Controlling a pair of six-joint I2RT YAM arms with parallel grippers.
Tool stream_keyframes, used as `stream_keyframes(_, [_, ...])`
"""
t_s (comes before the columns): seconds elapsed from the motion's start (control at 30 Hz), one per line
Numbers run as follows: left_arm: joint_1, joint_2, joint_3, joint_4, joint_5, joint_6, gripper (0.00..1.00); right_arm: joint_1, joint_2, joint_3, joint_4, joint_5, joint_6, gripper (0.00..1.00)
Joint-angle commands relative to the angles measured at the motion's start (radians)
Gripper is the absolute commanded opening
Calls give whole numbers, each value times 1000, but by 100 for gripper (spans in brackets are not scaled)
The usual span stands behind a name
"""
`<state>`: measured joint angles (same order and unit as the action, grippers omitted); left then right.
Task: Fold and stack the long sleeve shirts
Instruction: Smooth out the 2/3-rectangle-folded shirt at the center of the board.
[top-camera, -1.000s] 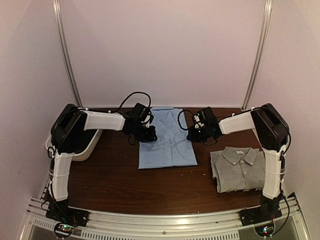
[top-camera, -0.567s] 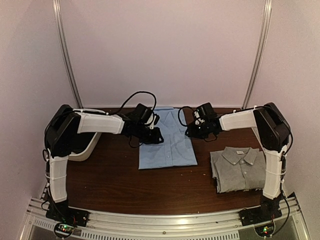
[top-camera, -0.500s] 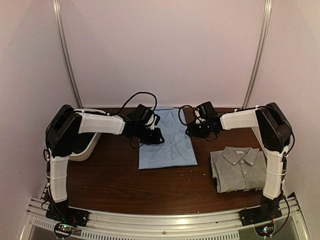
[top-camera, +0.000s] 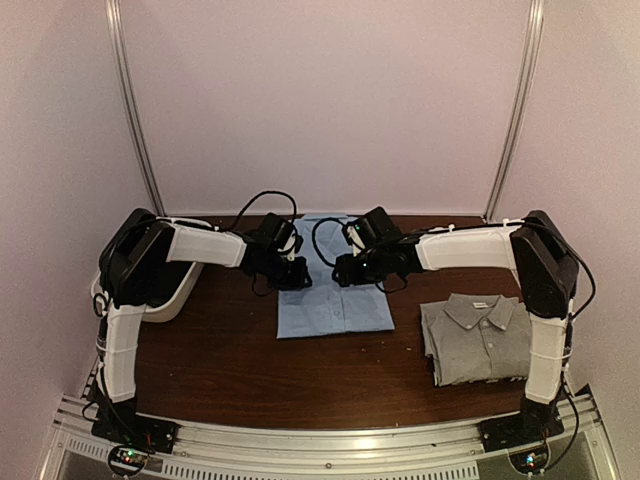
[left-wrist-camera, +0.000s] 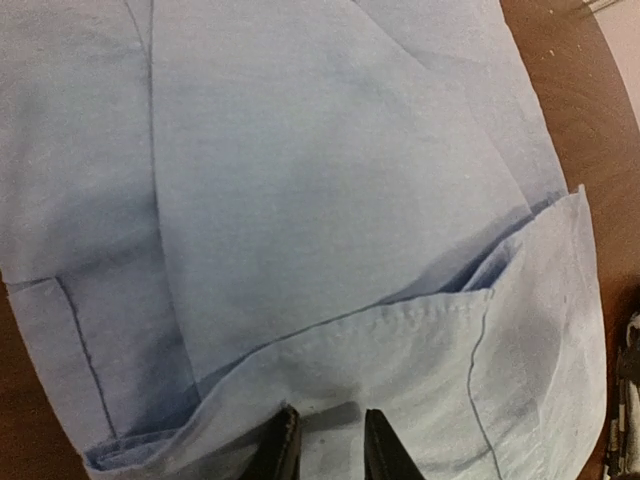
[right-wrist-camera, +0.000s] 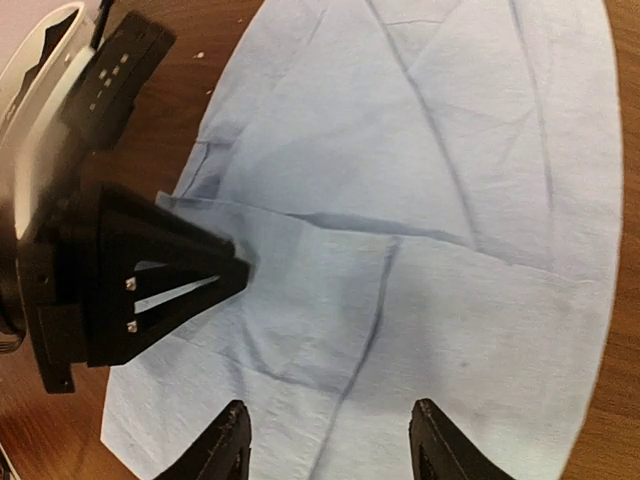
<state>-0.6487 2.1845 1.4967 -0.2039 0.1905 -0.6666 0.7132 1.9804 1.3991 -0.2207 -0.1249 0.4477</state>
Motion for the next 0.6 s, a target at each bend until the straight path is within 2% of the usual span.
stream_keyframes(0.0, [20, 11, 33, -18, -45, 26, 24, 49, 103, 98, -57, 47, -7, 56])
stream_keyframes(0.33, [73, 6, 53, -58, -51, 60, 24, 42, 242, 174, -94, 60, 23, 56])
stream_keyframes(0.57, [73, -94, 39, -93, -48, 81, 25, 25, 130, 103, -46, 38, 52, 61])
